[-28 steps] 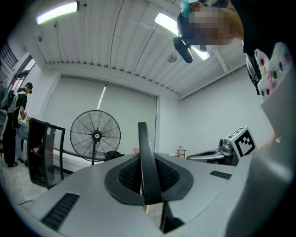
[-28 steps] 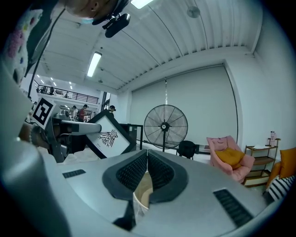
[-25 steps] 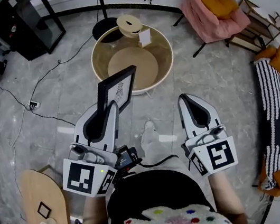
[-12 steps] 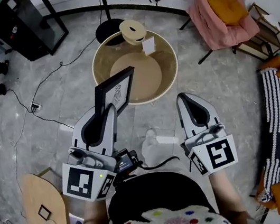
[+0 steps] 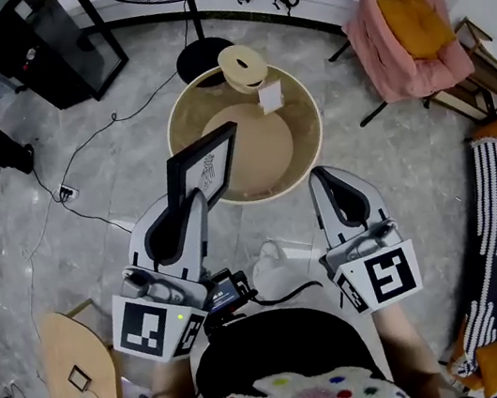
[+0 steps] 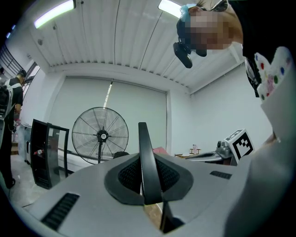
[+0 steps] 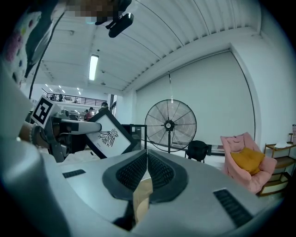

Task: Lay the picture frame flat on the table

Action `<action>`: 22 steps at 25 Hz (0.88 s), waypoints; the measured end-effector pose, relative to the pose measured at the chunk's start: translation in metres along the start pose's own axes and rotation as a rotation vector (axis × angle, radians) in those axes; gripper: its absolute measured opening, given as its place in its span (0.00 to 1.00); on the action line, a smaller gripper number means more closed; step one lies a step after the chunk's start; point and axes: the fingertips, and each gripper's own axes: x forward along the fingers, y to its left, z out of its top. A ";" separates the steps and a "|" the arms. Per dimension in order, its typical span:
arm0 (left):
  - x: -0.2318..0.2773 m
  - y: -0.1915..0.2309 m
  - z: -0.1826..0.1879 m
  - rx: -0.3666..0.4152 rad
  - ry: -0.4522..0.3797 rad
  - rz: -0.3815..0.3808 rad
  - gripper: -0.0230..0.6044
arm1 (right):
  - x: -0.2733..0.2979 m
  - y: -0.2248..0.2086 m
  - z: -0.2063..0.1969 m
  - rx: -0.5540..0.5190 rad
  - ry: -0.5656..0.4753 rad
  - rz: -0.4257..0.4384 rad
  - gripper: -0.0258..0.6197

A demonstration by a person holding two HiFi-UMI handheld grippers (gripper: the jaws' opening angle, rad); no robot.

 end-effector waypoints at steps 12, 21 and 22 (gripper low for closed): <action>0.021 0.003 0.004 -0.005 -0.006 0.004 0.11 | 0.012 -0.021 0.000 0.004 0.016 0.001 0.09; 0.038 0.017 0.004 -0.020 -0.010 -0.030 0.11 | 0.030 -0.023 0.008 -0.005 0.011 -0.026 0.09; 0.040 0.019 0.004 -0.023 -0.009 -0.037 0.11 | 0.032 -0.024 0.009 -0.004 0.009 -0.033 0.09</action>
